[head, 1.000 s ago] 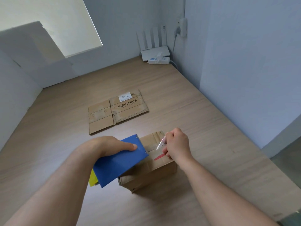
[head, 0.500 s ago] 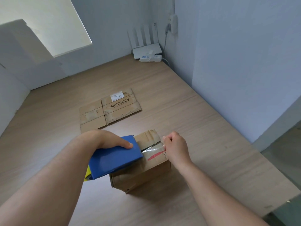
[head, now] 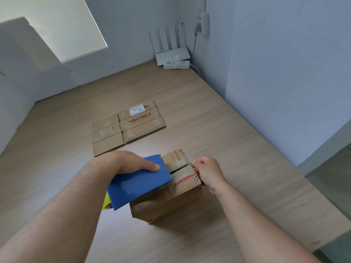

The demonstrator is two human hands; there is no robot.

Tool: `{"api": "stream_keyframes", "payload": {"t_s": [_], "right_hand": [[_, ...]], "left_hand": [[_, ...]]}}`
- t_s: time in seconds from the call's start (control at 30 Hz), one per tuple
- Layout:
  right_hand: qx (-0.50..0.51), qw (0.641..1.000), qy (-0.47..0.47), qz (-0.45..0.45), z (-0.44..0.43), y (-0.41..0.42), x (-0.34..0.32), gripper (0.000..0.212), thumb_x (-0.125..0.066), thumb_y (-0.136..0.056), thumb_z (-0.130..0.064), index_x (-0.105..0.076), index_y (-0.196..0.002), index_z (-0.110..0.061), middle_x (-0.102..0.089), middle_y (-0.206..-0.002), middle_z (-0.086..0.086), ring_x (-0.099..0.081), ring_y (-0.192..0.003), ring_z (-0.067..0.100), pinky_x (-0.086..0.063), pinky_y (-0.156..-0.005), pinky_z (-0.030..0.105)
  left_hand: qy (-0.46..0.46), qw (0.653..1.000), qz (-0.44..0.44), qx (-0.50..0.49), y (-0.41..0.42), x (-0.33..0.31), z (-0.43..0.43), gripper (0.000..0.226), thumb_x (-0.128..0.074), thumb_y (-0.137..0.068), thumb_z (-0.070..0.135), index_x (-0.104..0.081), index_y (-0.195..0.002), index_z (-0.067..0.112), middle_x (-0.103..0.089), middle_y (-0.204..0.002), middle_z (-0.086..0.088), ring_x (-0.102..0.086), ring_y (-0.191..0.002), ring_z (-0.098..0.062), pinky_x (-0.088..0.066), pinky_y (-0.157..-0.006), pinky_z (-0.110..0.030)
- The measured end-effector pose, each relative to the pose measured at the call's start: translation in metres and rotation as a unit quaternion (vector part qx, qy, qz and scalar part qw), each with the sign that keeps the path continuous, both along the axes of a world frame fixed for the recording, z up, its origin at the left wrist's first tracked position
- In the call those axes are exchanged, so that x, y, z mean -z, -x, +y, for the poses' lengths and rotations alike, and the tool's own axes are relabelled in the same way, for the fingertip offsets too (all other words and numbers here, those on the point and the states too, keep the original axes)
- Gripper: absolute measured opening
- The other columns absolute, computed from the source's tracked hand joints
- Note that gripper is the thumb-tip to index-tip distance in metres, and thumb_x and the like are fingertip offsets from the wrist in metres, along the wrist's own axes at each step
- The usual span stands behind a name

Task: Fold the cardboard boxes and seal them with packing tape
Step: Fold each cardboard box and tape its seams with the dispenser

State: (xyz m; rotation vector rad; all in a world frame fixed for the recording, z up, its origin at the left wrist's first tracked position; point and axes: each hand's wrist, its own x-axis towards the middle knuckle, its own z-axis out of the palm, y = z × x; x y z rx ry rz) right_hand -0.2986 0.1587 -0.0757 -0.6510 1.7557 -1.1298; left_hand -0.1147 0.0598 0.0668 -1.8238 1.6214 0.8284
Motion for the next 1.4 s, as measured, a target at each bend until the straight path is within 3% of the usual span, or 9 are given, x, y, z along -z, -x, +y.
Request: {"api": "stream_keyframes", "payload": {"t_s": [0.13, 0.27, 0.33, 0.43, 0.57, 0.93, 1.03, 1.23, 1.4], "right_hand": [[-0.03, 0.998, -0.044, -0.035, 0.001, 0.001, 0.004, 0.031, -0.061, -0.087, -0.042, -0.052, -0.07, -0.017, -0.056, -0.052, -0.008, -0.047, -0.04, 0.004, -0.031, -0.04, 0.017], [0.011, 0.989, -0.14, 0.051, 0.015, 0.002, 0.017, 0.047, -0.067, -0.08, -0.045, -0.05, -0.106, -0.01, -0.061, -0.103, 0.007, -0.058, -0.091, 0.025, -0.039, -0.068, 0.028], [0.054, 0.983, -0.109, 0.134, 0.024, 0.001, 0.018, 0.018, -0.056, -0.091, -0.03, -0.055, -0.088, -0.012, -0.063, -0.09, 0.006, -0.055, -0.084, 0.028, -0.038, -0.067, 0.033], [0.047, 0.982, -0.022, 0.183, 0.019, -0.008, -0.002, 0.037, -0.042, -0.097, -0.037, -0.056, -0.07, -0.017, -0.055, -0.066, -0.004, -0.054, -0.067, 0.02, -0.038, -0.057, 0.03], [-0.057, 0.958, -0.054, 0.276, 0.006, -0.035, -0.02, 0.048, -0.033, -0.095, -0.058, -0.052, -0.069, -0.021, -0.054, -0.067, -0.006, -0.05, -0.063, 0.01, -0.031, -0.049, 0.027], [-0.046, 0.958, -0.045, 0.279, -0.001, -0.037, -0.02, 0.047, -0.046, -0.096, -0.046, -0.038, -0.057, -0.02, -0.043, -0.059, -0.005, -0.039, -0.054, 0.009, -0.025, -0.047, 0.028], [-0.052, 0.959, -0.047, 0.276, -0.004, -0.04, -0.02, 0.049, -0.048, -0.095, -0.045, -0.038, -0.057, -0.017, -0.041, -0.057, -0.003, -0.038, -0.052, 0.011, -0.025, -0.048, 0.03], [-0.044, 0.953, -0.048, 0.297, -0.006, -0.042, -0.018, 0.05, -0.052, -0.095, -0.043, -0.038, -0.054, -0.017, -0.04, -0.053, -0.003, -0.039, -0.052, 0.012, -0.026, -0.048, 0.03], [-0.05, 0.951, -0.041, 0.302, -0.007, -0.042, -0.019, 0.048, -0.051, -0.094, -0.044, -0.06, -0.073, -0.002, -0.054, -0.066, 0.011, -0.052, -0.066, 0.026, -0.032, -0.057, 0.034]], "left_hand": [[0.0, 1.0, 0.003, -0.005, -0.002, 0.0, 0.0, 0.066, -0.068, -0.057, 0.078, -0.061, -0.092, 0.024, -0.062, -0.094, -0.002, -0.061, -0.081, -0.019, -0.04, -0.061, -0.03], [-0.008, 1.0, 0.001, -0.014, -0.001, -0.001, 0.002, 0.065, -0.069, -0.059, 0.076, -0.059, -0.094, 0.023, -0.061, -0.094, -0.003, -0.06, -0.082, -0.019, -0.04, -0.059, -0.03], [-0.013, 1.0, 0.003, -0.016, 0.0, -0.002, 0.002, 0.064, -0.07, -0.06, 0.075, -0.057, -0.094, 0.022, -0.061, -0.094, -0.003, -0.06, -0.081, -0.02, -0.04, -0.059, -0.03], [-0.02, 0.999, 0.01, -0.027, 0.002, -0.004, 0.003, 0.063, -0.072, -0.062, 0.072, -0.058, -0.095, 0.021, -0.061, -0.094, -0.004, -0.06, -0.08, -0.021, -0.041, -0.058, -0.03], [-0.029, 0.999, 0.019, -0.021, 0.002, -0.007, 0.002, 0.062, -0.072, -0.063, 0.07, -0.057, -0.096, 0.02, -0.061, -0.094, -0.005, -0.061, -0.08, -0.021, -0.042, -0.059, -0.03], [-0.07, 0.987, 0.134, -0.047, -0.031, -0.01, -0.001, 0.075, -0.081, -0.046, 0.068, -0.068, -0.097, 0.015, -0.075, -0.078, -0.007, -0.073, -0.073, -0.025, -0.055, -0.065, -0.03], [-0.121, 0.975, 0.173, -0.068, -0.076, -0.003, 0.005, 0.083, -0.082, -0.04, 0.07, -0.071, -0.099, 0.012, -0.076, -0.086, -0.009, -0.074, -0.076, -0.026, -0.055, -0.066, -0.031], [-0.184, 0.958, 0.181, -0.125, -0.198, 0.012, 0.017, 0.095, -0.085, -0.027, 0.072, -0.077, -0.096, 0.007, -0.072, -0.101, -0.018, -0.07, -0.092, -0.036, -0.051, -0.096, -0.046], [-0.145, 0.968, 0.182, -0.095, -0.203, 0.014, 0.027, 0.082, -0.078, -0.029, 0.078, -0.079, -0.079, 0.012, -0.075, -0.088, -0.011, -0.073, -0.079, -0.029, -0.055, -0.071, -0.032]]}}
